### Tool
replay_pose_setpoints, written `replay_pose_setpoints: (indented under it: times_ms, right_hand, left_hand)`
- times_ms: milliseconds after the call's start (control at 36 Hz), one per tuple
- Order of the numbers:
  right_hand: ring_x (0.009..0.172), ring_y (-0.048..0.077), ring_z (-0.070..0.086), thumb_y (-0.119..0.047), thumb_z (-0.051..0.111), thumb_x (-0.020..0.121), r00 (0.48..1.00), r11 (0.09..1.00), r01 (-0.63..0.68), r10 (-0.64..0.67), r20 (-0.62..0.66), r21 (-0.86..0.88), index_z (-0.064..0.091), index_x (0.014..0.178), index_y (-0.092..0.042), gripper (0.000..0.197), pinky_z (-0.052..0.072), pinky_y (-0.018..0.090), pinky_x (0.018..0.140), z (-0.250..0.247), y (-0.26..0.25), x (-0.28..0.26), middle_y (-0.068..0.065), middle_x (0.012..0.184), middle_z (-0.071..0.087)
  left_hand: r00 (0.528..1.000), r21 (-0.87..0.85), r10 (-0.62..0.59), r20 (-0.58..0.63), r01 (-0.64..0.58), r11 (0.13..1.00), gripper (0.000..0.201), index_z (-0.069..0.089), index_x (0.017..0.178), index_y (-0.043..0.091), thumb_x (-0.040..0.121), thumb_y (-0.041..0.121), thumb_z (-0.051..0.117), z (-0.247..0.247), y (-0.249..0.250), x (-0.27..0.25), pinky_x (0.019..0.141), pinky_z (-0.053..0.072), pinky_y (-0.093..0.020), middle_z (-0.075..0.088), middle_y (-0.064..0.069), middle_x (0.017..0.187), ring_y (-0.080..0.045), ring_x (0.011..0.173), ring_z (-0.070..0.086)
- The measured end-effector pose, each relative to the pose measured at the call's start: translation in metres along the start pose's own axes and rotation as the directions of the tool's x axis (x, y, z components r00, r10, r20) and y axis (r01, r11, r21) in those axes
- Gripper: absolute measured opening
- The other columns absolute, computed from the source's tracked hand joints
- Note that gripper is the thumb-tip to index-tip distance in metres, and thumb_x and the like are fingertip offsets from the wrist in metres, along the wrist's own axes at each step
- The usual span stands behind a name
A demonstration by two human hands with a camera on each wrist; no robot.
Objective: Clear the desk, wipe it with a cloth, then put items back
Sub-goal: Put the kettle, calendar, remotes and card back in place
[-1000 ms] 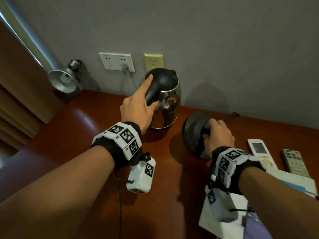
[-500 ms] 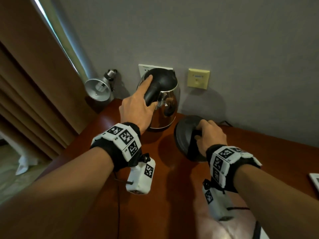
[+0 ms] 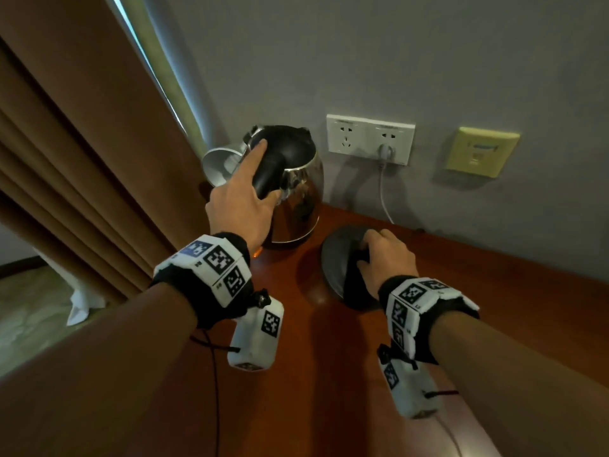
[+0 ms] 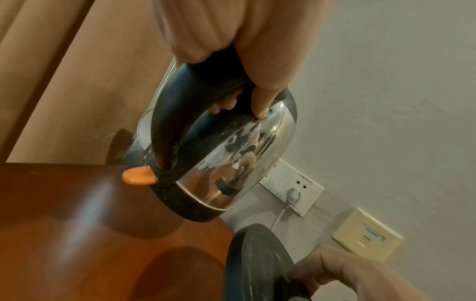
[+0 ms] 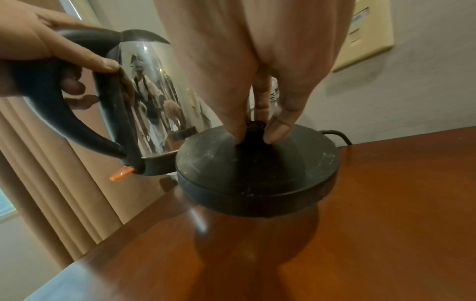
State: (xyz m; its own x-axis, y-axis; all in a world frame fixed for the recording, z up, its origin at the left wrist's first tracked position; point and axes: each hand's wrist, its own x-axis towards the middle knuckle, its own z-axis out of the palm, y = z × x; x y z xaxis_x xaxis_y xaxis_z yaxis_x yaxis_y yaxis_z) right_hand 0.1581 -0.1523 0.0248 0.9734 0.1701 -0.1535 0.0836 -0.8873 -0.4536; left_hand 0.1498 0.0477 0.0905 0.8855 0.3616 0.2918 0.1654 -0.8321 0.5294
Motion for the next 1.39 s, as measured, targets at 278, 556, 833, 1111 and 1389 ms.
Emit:
replay_pose_setpoints:
  times_ms: [278, 556, 833, 1111, 1389]
  right_hand:
    - [0.108, 0.036, 0.053, -0.016, 0.058, 0.092, 0.999, 0.999, -0.053, 0.053, -0.009, -0.009, 0.052, 0.114, -0.013, 0.023, 0.044, 0.038, 0.082, 0.049, -0.085, 0.058, 0.008, 0.118, 0.046]
    - [0.111, 0.037, 0.052, -0.008, 0.057, 0.091, 0.983, 0.984, -0.176, 0.176, 0.048, -0.011, 0.054, 0.118, -0.013, 0.027, 0.047, 0.040, 0.088, 0.083, -0.122, 0.107, 0.009, 0.122, 0.045]
    - [0.118, 0.037, 0.049, -0.007, 0.058, 0.091, 0.951, 0.955, -0.294, 0.290, 0.109, 0.025, 0.051, 0.127, -0.012, 0.037, 0.044, 0.040, 0.094, 0.104, -0.121, 0.125, 0.013, 0.132, 0.043]
    - [0.116, 0.037, 0.051, -0.009, 0.063, 0.087, 0.877, 0.878, -0.478, 0.475, 0.075, 0.026, 0.045, 0.124, -0.003, 0.041, 0.044, 0.039, 0.091, 0.072, -0.088, 0.114, 0.018, 0.128, 0.048]
    - [0.126, 0.035, 0.039, -0.019, 0.059, 0.089, 0.876, 0.877, -0.480, 0.481, 0.039, -0.034, 0.040, 0.130, -0.009, 0.046, 0.040, 0.046, 0.097, 0.061, -0.064, 0.081, 0.013, 0.135, 0.039]
  left_hand:
    - [0.996, -0.076, 0.056, 0.066, -0.051, 0.996, 0.075, 0.026, 0.147, 0.046, 0.088, 0.031, 0.068, -0.011, -0.065, 0.069, 0.094, 0.047, -0.035, 0.060, 0.001, 0.129, -0.023, 0.108, 0.060]
    - [0.995, -0.214, 0.061, 0.074, -0.044, 0.976, 0.076, 0.029, 0.147, 0.043, 0.086, 0.028, 0.071, -0.011, -0.089, 0.111, 0.091, 0.043, -0.024, 0.063, 0.002, 0.123, -0.015, 0.105, 0.061]
    - [0.981, -0.209, 0.132, 0.145, -0.100, 0.973, 0.077, 0.026, 0.148, 0.043, 0.087, 0.029, 0.070, 0.006, -0.093, 0.115, 0.088, 0.041, -0.019, 0.057, 0.003, 0.132, -0.014, 0.109, 0.059]
    - [0.972, -0.250, 0.146, 0.181, -0.098, 0.963, 0.077, 0.028, 0.148, 0.042, 0.086, 0.025, 0.070, 0.022, -0.085, 0.092, 0.087, 0.048, -0.022, 0.057, 0.006, 0.130, -0.002, 0.094, 0.053]
    - [0.952, -0.314, 0.147, 0.270, -0.058, 0.948, 0.078, 0.026, 0.148, 0.044, 0.087, 0.024, 0.070, 0.034, -0.075, 0.049, 0.092, 0.048, -0.025, 0.057, 0.001, 0.133, -0.013, 0.108, 0.060]
